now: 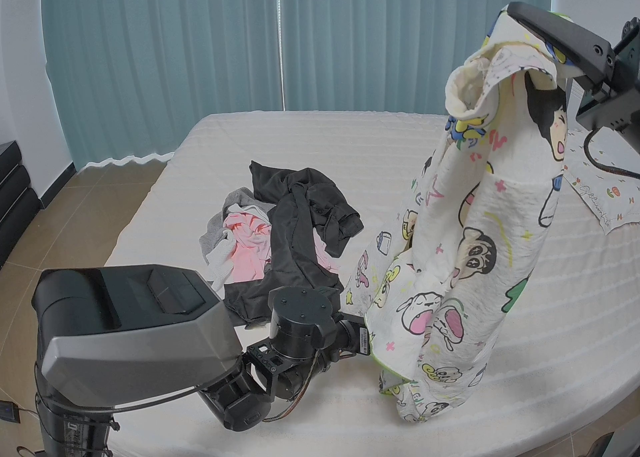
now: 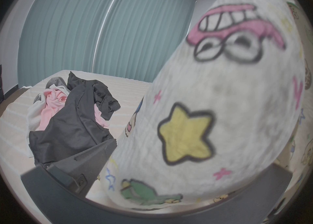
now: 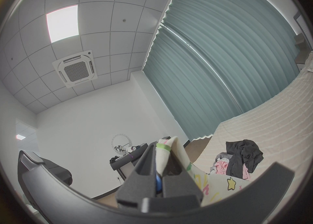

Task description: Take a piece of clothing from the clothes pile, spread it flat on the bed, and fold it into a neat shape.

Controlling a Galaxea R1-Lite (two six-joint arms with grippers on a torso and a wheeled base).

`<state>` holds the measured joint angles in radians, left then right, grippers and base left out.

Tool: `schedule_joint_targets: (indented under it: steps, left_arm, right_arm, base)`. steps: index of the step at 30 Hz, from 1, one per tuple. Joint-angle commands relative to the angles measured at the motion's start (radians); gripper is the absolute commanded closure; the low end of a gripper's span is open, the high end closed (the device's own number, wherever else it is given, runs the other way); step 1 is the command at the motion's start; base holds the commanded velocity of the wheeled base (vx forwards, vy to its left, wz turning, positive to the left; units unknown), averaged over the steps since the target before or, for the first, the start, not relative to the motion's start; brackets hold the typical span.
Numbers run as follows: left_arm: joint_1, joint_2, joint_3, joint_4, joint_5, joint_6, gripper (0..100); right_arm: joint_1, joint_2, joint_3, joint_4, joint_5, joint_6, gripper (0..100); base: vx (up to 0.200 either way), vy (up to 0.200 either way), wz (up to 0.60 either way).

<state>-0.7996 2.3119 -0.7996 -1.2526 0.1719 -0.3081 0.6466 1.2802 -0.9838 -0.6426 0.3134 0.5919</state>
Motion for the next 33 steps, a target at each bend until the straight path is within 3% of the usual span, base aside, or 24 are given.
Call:
schedule_joint_targets:
  steps: [1, 2, 8, 15, 17, 18, 24, 29, 32, 33]
  left_arm:
    - [0.000, 0.001, 0.036, -0.005, 0.001, 0.001, 0]
    - [0.000, 0.001, 0.042, -0.010, 0.001, 0.001, 100]
    - [-0.001, -0.002, 0.122, -0.108, 0.001, 0.001, 100]
    - [0.020, -0.048, 0.381, -0.292, -0.002, 0.009, 100]
    - [0.023, -0.052, 0.390, -0.300, -0.002, 0.010, 100]
    - [0.054, -0.121, 0.451, -0.318, -0.003, 0.012, 100]
    - [0.158, -0.333, 0.488, -0.318, -0.009, 0.012, 100]
    - [0.221, -0.513, 0.425, -0.192, -0.011, 0.012, 100]
    - [0.232, -0.588, 0.372, -0.108, -0.011, 0.012, 100]
    - [0.235, -0.660, 0.301, -0.001, -0.009, 0.012, 100]
  right_arm:
    - [-0.002, -0.009, 0.013, -0.002, 0.000, 0.000, 100]
    - [-0.002, -0.009, 0.014, -0.002, 0.000, 0.000, 100]
    - [-0.027, -0.009, 0.017, 0.000, 0.000, 0.002, 100]
    - [-0.150, -0.002, 0.057, 0.003, 0.004, 0.000, 100]
    - [-0.156, -0.002, 0.059, 0.003, 0.006, 0.000, 100]
    - [-0.219, -0.004, 0.090, 0.004, 0.007, 0.000, 100]
    - [-0.386, 0.016, 0.132, 0.043, 0.007, -0.001, 100]
    - [-0.493, 0.059, 0.105, 0.077, 0.003, 0.000, 100]
    - [-0.512, 0.070, 0.063, 0.081, 0.000, 0.006, 100]
    - [-0.513, 0.067, 0.022, 0.081, -0.002, 0.009, 100]
  base:
    - [0.000, 0.000, 0.00]
    - [0.000, 0.000, 0.00]
    - [0.000, 0.000, 0.00]
    - [0.000, 0.000, 0.00]
    - [0.000, 0.000, 0.00]
    - [0.000, 0.000, 0.00]
    - [0.000, 0.000, 0.00]
    - [0.000, 0.000, 0.00]
    - [0.000, 0.000, 0.00]
    - [0.000, 0.000, 0.00]
